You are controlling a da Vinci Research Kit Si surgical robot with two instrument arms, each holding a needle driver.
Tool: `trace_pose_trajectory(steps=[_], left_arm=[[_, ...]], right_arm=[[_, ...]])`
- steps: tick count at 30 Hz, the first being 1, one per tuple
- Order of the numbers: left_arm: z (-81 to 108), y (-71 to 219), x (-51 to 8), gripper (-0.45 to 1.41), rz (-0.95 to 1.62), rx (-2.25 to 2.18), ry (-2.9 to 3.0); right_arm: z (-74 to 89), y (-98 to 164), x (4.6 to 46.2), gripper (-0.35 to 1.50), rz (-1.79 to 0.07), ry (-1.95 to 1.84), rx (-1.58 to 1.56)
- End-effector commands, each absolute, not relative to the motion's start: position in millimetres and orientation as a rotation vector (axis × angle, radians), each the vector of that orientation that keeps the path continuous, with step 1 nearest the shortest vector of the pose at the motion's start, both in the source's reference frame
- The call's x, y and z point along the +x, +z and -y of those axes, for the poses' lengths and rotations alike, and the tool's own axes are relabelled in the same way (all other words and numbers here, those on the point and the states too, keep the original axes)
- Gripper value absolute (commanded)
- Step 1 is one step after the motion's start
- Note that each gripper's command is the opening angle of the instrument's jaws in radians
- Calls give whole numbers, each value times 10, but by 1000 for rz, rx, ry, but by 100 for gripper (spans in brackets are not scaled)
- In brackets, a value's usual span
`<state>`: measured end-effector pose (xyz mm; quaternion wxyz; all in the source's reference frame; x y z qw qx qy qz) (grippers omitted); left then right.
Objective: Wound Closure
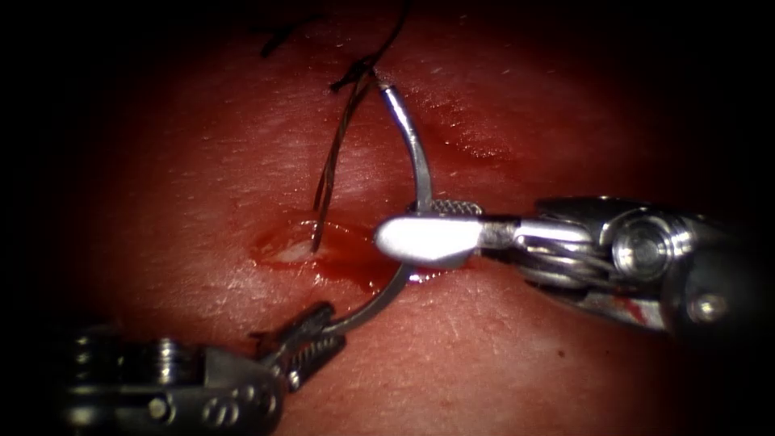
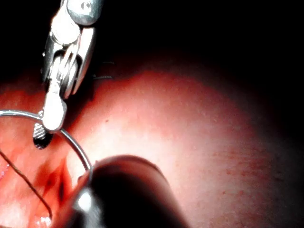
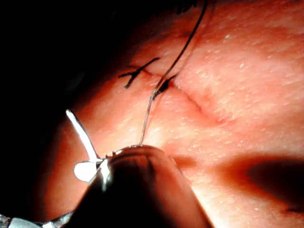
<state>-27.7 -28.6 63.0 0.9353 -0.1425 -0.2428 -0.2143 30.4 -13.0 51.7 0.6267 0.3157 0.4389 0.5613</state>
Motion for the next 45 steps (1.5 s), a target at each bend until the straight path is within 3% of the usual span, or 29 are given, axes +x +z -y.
trace_pose_trajectory(steps=[1, 8, 15, 17, 19, 20, 22, 26, 27, 28, 30, 37, 41, 45], left_arm=[[286, 633, -282, -45, 450, -319, -434], [288, 632, -282, -45, 395, -342, -411], [291, 629, -283, -45, 385, -344, -397], [291, 629, -283, -45, 383, -345, -393], [291, 629, -284, -45, 381, -342, -388], [291, 629, -284, -45, 377, -344, -384], [291, 629, -284, -45, 376, -343, -386], [288, 628, -284, -45, 395, -332, -376], [286, 628, -285, -3, 422, -315, -391], [280, 625, -287, 64, 538, -231, -431], [276, 620, -286, 86, 711, -79, -505], [266, 569, -265, 106, 1059, 391, -646], [262, 551, -252, 79, 1217, 520, -652], [253, 555, -253, 88, 1225, 672, -708]], right_arm=[[129, 510, 313, 121, -1011, 1265, 676], [130, 499, 317, 101, -1034, 1157, 555], [126, 506, 330, 114, -1026, 1124, 474], [126, 508, 335, 114, -1021, 1118, 444], [129, 508, 341, 103, -1015, 1110, 432], [130, 508, 341, 76, -1016, 1105, 427], [134, 507, 341, -35, -1011, 1099, 409], [133, 506, 337, -35, -962, 1129, 319], [132, 506, 334, -35, -962, 1110, 306], [130, 506, 328, -35, -952, 1059, 288], [129, 507, 322, -35, -946, 1050, 297], [134, 503, 300, -35, -935, 988, 372], [136, 503, 299, -35, -976, 927, 471], [142, 500, 297, -35, -982, 850, 572]])
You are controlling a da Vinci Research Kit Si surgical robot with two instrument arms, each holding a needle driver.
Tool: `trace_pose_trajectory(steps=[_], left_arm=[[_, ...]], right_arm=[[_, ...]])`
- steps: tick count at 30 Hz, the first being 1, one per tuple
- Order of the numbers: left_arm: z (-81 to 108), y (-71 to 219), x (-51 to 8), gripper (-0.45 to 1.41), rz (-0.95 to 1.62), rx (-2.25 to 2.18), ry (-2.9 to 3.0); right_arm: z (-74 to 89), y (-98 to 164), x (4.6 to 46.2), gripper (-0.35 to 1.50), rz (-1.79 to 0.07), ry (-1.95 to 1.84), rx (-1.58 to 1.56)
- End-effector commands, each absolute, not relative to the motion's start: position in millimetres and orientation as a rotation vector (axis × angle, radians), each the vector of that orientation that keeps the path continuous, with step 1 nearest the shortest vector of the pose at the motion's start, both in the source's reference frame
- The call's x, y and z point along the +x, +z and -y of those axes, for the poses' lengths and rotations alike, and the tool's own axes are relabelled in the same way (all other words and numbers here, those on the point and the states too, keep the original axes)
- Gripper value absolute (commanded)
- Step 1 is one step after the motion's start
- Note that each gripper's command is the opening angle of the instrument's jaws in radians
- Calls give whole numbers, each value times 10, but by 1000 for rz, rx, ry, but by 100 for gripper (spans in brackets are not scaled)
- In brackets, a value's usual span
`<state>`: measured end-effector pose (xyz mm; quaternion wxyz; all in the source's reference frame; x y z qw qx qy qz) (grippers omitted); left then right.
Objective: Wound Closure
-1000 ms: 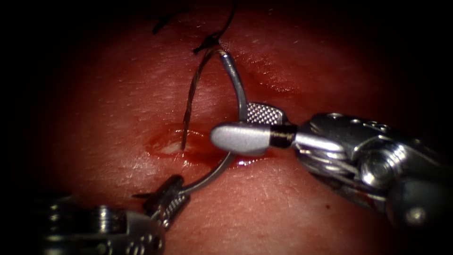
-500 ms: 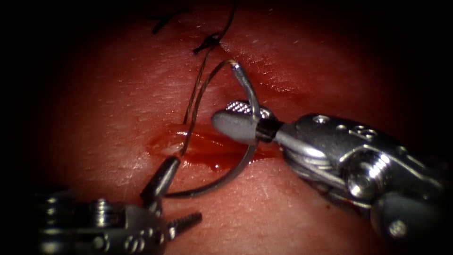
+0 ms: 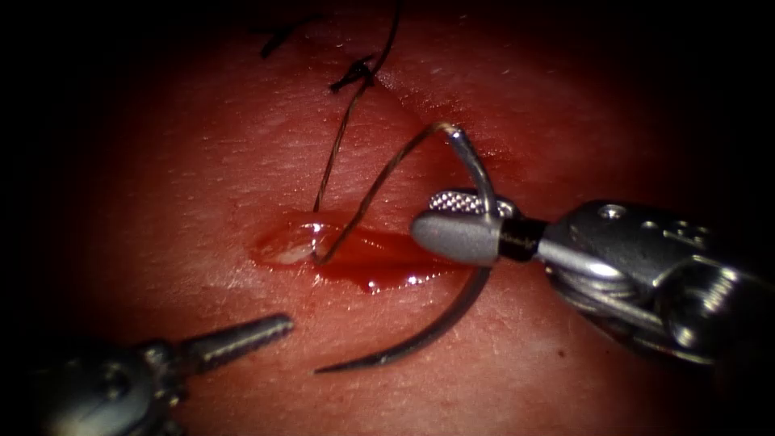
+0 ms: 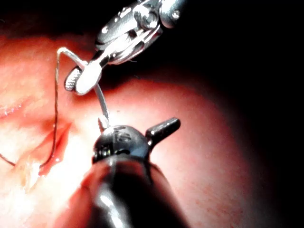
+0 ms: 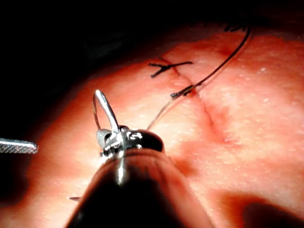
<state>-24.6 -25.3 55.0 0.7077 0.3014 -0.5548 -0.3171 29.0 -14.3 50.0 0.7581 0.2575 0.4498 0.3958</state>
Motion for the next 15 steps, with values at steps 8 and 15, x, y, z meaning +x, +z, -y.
trace_pose_trajectory(steps=[8, 15], left_arm=[[251, 595, -257, 94, 1101, 785, -684], [263, 629, -269, 101, 1071, 916, -731]], right_arm=[[169, 484, 292, -35, -927, 762, 832], [151, 486, 294, -35, -1212, 680, 913]])
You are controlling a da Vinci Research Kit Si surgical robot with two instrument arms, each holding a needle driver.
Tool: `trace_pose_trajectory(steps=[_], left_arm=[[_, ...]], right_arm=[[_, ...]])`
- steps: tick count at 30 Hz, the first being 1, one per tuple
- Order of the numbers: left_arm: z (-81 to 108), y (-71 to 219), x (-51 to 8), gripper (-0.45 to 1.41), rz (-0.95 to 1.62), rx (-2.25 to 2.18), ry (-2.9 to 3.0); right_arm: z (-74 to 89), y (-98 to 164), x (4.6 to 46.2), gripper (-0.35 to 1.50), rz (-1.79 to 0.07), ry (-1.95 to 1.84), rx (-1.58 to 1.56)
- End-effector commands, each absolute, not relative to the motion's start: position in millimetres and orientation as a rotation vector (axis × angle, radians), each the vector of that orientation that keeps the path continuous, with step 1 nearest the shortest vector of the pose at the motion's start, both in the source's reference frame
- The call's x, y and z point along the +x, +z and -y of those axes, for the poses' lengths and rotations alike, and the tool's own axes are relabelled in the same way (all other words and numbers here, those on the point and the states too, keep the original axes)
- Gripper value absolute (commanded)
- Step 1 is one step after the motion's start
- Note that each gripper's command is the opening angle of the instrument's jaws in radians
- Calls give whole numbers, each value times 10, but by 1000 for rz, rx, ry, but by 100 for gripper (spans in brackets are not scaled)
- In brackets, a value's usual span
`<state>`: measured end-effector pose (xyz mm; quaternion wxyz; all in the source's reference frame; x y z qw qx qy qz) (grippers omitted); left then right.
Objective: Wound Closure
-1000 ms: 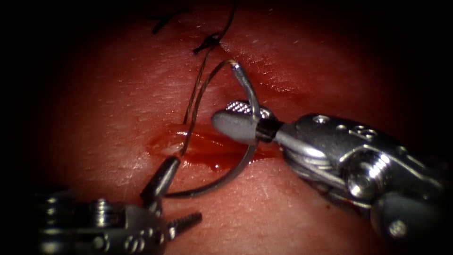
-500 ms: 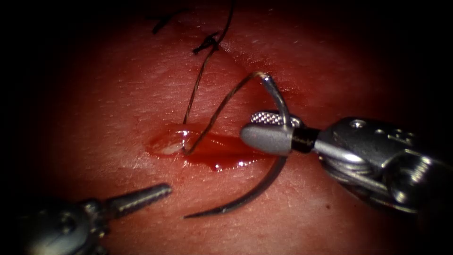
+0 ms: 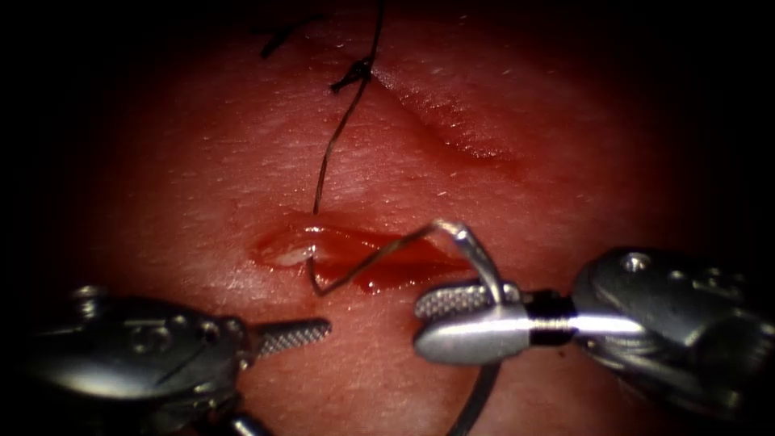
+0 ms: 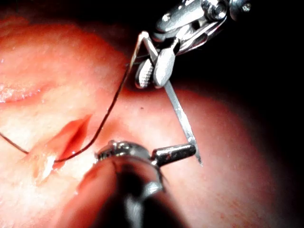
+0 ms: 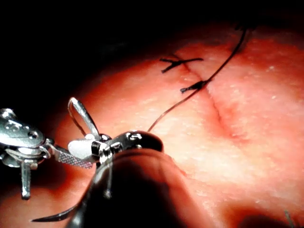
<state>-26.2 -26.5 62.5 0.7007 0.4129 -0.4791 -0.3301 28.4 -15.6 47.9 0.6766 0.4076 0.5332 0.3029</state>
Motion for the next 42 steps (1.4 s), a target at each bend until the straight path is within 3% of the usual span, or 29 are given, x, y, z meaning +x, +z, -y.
trace_pose_trajectory(steps=[1, 4, 19, 23, 31, 33, 35, 42], left_arm=[[263, 630, -271, 101, 1067, 933, -736], [258, 636, -291, 99, 1070, 1024, -728], [230, 656, -296, 67, 1186, 1232, -740], [232, 659, -295, 41, 1167, 1271, -750], [241, 660, -300, 7, 1141, 1325, -742], [242, 661, -299, -10, 1141, 1327, -736], [241, 661, -298, -45, 1141, 1330, -733], [236, 663, -295, -45, 1170, 1235, -803]], right_arm=[[148, 488, 296, -35, -1235, 677, 917], [133, 495, 304, -35, -1410, 622, 906], [132, 501, 305, -35, -1591, 488, 890], [134, 503, 309, -35, -1619, 463, 875], [136, 506, 318, -35, -1636, 454, 852], [137, 506, 318, -35, -1637, 452, 853], [137, 506, 318, -35, -1638, 448, 855], [139, 506, 313, -35, -1638, 443, 860]])
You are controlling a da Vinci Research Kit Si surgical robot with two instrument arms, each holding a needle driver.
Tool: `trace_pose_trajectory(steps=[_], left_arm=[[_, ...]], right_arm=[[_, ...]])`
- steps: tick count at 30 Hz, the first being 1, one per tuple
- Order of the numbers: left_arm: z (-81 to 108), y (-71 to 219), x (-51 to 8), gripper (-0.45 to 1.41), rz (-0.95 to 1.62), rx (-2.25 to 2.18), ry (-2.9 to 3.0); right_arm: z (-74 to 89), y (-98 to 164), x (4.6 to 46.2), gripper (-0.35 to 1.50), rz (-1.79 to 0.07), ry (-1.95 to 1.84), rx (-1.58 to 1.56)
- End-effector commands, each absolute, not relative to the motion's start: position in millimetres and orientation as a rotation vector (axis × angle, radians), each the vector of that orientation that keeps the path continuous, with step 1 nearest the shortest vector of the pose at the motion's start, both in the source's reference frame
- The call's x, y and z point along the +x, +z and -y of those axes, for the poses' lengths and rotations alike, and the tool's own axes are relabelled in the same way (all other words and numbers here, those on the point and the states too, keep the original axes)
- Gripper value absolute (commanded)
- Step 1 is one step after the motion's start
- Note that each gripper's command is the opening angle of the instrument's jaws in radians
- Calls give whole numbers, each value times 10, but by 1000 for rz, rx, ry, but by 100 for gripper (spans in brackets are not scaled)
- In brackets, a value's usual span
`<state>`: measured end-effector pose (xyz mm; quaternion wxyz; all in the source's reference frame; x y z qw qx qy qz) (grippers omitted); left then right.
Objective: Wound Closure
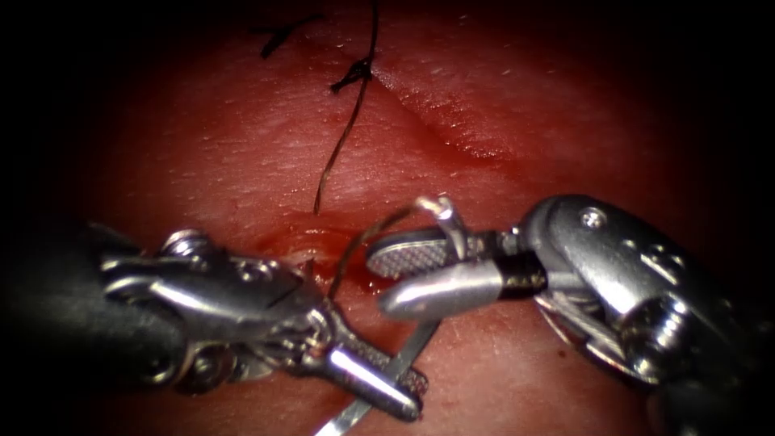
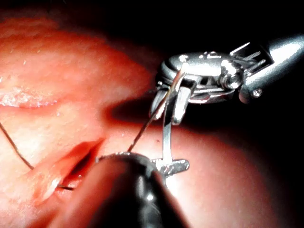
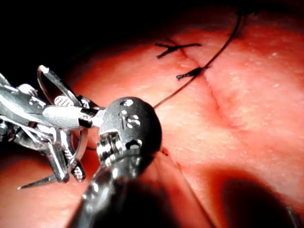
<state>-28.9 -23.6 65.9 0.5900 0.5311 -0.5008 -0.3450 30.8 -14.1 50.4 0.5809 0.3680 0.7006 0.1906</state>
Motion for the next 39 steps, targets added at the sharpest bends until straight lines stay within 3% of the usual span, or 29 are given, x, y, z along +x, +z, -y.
trace_pose_trajectory(steps=[1, 2, 3, 4, 5, 7, 8, 9, 11, 12, 15, 16, 20, 26, 39], left_arm=[[236, 663, -295, -45, 1179, 1224, -808], [236, 663, -295, -45, 1182, 1216, -817], [236, 662, -294, -45, 1184, 1190, -836], [236, 662, -294, -45, 1189, 1175, -844], [236, 662, -293, -45, 1194, 1157, -847], [237, 661, -292, -45, 1203, 1121, -870], [239, 660, -290, -45, 1211, 1088, -891], [239, 660, -288, -45, 1222, 1047, -903], [240, 660, -290, -45, 1236, 968, -918], [241, 660, -291, -45, 1242, 941, -921], [245, 660, -294, -45, 1275, 887, -945], [245, 660, -295, -45, 1286, 875, -953], [243, 661, -295, -45, 1313, 826, -981], [235, 664, -292, -45, 1344, 768, -1019], [233, 664, -288, -45, 1356, 722, -998]], right_arm=[[139, 506, 312, -35, -1637, 445, 858], [139, 506, 312, -35, -1636, 447, 856], [139, 506, 310, 10, -1620, 481, 860], [140, 506, 309, 27, -1615, 508, 873], [141, 505, 308, 61, -1615, 544, 871], [145, 504, 305, 104, -1599, 654, 790], [146, 502, 302, 104, -1579, 687, 723], [147, 500, 296, 27, -1580, 657, 626], [144, 497, 289, -5, -1558, 658, 531], [141, 496, 286, -1, -1548, 661, 487], [126, 489, 279, 93, -1452, 622, 372], [123, 487, 277, 103, -1431, 609, 333], [127, 479, 273, 104, -1382, 613, 166], [151, 464, 297, 128, -1312, 620, 63], [156, 470, 313, 121, -1250, 614, 57]])
